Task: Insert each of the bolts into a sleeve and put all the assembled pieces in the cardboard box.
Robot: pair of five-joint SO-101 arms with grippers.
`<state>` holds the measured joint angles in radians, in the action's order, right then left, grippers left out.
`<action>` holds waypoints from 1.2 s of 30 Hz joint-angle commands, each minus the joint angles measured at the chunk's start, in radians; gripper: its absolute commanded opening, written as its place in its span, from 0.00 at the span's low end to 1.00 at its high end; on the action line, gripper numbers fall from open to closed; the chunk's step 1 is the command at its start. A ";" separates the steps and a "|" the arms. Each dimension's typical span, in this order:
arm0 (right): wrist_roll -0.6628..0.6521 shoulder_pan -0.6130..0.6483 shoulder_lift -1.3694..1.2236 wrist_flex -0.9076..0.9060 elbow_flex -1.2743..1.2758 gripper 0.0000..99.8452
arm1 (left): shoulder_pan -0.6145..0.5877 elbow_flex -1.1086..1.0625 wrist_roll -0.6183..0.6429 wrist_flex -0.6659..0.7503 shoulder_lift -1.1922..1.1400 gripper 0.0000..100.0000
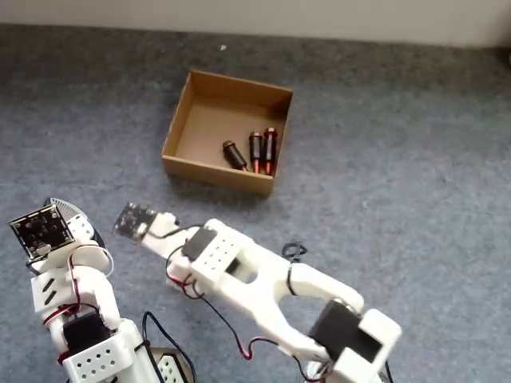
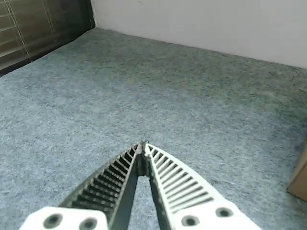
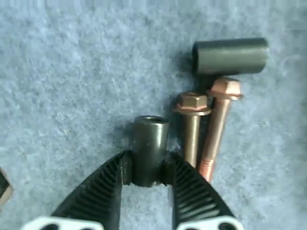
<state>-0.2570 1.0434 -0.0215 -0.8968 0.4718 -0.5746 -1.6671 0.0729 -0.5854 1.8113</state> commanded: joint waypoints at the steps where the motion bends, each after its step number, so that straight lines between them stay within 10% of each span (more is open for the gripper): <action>1: -0.002 -0.081 0.173 -0.025 -0.042 0.01 | 0.008 0.038 0.009 0.015 0.010 0.02; 27: 0.075 -0.440 0.915 0.117 0.455 0.01 | 0.151 0.047 -0.049 -0.025 0.008 0.02; 36: 0.150 -0.622 1.144 0.300 0.662 0.01 | 0.355 0.189 -0.133 -0.255 0.005 0.02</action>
<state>-0.1250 0.4680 1.0296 -0.6667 1.1024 -0.3245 -1.5934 -0.0023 -0.7281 1.8113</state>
